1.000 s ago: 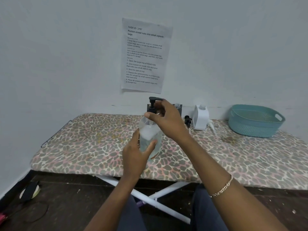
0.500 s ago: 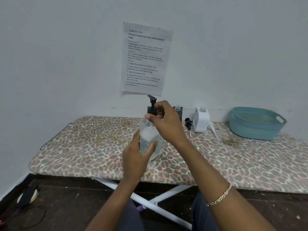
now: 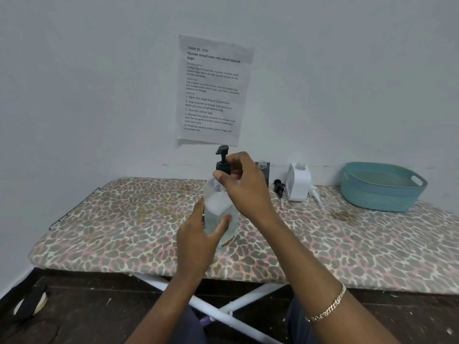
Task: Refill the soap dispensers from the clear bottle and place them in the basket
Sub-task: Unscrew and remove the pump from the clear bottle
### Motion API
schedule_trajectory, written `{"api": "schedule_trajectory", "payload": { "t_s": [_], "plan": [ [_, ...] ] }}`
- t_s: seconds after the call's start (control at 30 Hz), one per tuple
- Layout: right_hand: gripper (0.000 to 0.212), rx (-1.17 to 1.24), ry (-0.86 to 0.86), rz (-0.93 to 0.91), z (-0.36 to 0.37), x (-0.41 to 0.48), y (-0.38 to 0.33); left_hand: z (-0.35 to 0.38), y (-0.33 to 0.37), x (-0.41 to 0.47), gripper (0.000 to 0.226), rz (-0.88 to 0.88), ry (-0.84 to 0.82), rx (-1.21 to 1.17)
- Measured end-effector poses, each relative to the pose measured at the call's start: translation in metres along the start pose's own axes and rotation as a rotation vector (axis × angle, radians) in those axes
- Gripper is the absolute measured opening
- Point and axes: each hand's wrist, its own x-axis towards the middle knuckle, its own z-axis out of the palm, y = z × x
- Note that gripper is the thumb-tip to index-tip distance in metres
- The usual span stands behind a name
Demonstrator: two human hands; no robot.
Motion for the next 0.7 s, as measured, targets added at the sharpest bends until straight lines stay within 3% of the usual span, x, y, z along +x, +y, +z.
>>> {"api": "schedule_trajectory", "payload": {
  "t_s": [0.2,0.37,0.47,0.57,0.7],
  "plan": [
    [0.039,0.076,-0.049,-0.042,-0.001,-0.006,0.006,0.002,-0.004,0.001,0.062,0.016,0.009,0.01],
    [0.055,-0.022,0.105,-0.053,0.013,-0.005,0.004,0.002,-0.003,0.0,0.057,0.023,0.0,-0.003],
    [0.043,-0.002,0.155,-0.047,0.016,-0.003,0.005,0.002,-0.003,0.001,0.058,0.035,-0.007,-0.008],
    [0.026,0.044,0.078,-0.028,0.011,-0.003,0.006,0.002,-0.004,0.001,0.058,0.032,0.006,0.006],
    [0.038,0.023,0.001,-0.037,0.005,-0.002,0.007,0.002,-0.006,0.001,0.061,0.028,0.007,0.001]
  ]
}}
